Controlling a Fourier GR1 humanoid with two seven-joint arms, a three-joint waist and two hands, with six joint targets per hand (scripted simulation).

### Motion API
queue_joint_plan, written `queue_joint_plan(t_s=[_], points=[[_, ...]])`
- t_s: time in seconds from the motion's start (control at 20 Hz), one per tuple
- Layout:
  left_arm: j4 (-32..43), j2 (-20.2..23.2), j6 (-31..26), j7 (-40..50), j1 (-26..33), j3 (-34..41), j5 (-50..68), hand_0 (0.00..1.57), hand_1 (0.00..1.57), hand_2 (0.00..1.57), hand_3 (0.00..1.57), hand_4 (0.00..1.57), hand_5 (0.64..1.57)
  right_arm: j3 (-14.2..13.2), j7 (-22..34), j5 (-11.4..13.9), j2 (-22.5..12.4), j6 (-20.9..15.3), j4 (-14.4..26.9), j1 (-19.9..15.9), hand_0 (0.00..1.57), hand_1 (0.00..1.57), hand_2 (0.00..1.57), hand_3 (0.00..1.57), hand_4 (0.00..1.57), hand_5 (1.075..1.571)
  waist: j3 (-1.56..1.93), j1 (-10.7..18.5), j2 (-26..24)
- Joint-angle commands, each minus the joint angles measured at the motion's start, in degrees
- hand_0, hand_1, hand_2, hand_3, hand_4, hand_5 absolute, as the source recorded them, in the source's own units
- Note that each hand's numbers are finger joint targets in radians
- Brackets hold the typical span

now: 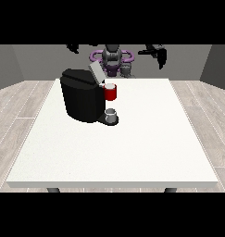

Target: Insert the coffee pod into the coffee machine and close the lid

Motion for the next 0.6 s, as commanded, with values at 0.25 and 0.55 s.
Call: queue_joint_plan(t_s=[0.25,0.55], points=[[-12.2,0.6,1.8,5.5,2.7,-2.3,6.0,0.0,0.0,0.0,0.0,0.0,1.571,-3.9,-1.7,-1.9,-0.1,1.3,7.0,-7.3,0.0,0.0,0.0,0.0,0.0,1.571,0.01,1.2,6.6],[-19.6,0.1,1.8,7.3,10.5,-7.3,7.4,0.0,0.0,0.0,0.0,0.0,1.571,-4.1,-5.0,-1.5,1.2,1.7,12.9,-8.2,0.0,0.0,0.0,0.0,0.0,1.571,0.01,1.3,8.0]])
